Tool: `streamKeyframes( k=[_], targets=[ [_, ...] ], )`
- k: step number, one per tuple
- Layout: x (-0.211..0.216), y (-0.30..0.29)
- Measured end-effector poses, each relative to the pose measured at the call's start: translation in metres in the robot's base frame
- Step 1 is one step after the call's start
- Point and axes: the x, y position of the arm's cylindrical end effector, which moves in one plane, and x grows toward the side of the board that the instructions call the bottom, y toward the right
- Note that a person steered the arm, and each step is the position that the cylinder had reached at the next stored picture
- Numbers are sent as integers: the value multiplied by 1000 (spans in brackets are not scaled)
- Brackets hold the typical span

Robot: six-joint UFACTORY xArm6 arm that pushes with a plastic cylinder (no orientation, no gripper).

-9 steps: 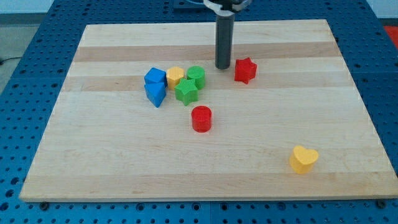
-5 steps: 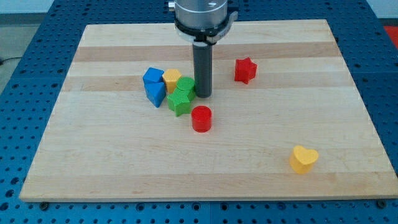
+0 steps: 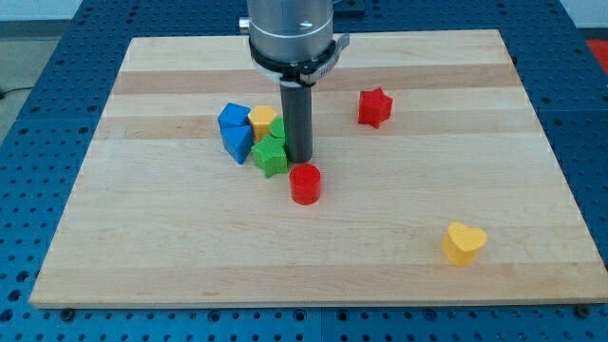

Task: Push green circle slightly towards down

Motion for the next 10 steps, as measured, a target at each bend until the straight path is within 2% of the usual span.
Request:
streamKeyframes(
  k=[3,6,8,10],
  targets=[
    [-71,26],
    [-47,12],
    [-47,-38],
    [-30,-59]
  ],
)
